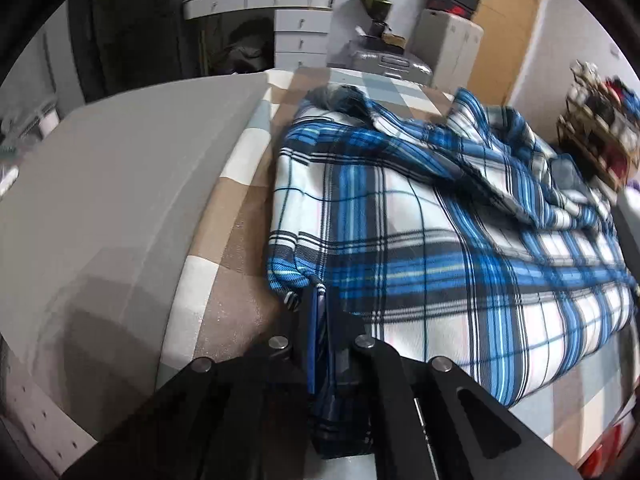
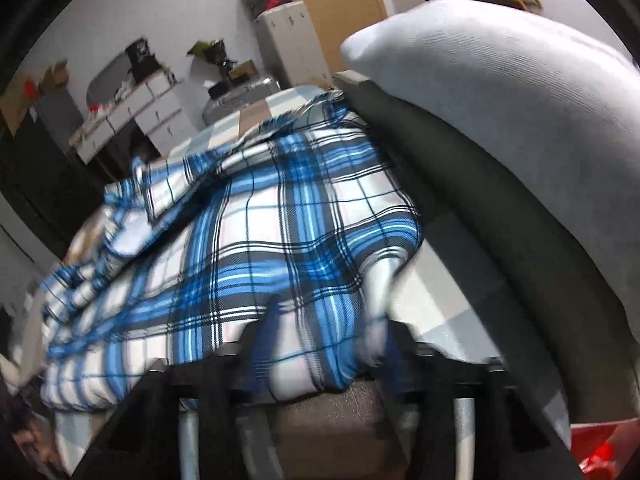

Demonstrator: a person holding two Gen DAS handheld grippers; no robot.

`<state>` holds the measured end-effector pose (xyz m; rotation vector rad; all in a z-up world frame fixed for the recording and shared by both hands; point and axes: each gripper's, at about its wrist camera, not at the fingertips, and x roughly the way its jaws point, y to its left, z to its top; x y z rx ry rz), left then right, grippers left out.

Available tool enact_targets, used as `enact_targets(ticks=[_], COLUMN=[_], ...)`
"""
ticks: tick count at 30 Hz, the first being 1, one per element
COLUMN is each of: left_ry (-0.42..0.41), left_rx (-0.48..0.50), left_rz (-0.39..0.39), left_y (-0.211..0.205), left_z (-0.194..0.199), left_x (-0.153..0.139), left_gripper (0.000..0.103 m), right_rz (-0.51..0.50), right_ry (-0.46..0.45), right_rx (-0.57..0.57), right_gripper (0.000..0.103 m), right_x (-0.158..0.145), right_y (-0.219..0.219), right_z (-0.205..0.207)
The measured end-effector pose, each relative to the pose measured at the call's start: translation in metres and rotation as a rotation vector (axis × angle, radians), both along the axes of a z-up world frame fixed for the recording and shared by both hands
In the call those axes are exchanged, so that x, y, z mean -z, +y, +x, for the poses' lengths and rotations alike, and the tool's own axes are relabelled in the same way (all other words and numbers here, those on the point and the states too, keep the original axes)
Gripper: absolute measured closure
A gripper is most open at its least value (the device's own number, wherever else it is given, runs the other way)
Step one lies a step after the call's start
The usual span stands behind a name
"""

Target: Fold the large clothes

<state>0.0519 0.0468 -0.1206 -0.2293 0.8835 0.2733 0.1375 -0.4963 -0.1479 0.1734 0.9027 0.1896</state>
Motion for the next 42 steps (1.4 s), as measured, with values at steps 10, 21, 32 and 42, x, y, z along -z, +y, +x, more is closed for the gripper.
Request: enact_targets(ticks=[10,21,32,42], left_ry=[0.005,-0.046,-0.276,-0.126], left_rx=[0.022,-0.015,0.082,0.237], left_rz=[0.010,-0.005,-0.218,-0.190], left_y=[0.003,0.016,0.015,-0.023], left_z=[-0.037,-0.074,-0.019,0.052], left_x=[0.000,-0.026,-0.066,-0.023], left_gripper=[0.103,0.100,0.039,0.039], right_rz=[-0.061,-0.083,0.038,0.238], right_ry=[0.030,0.046,-0.104,-0.039], right_rx=[-0.098,-0.105,-0.117,-0.242], right_gripper=[0.097,0.091,0.039,0.039], right_x=[-0.003,-0.015,-0.060,-0.055], right_y=[0.004,-0.011,0.014,0.055], right_z=[-0.028,-0.064,-0.036,-0.013])
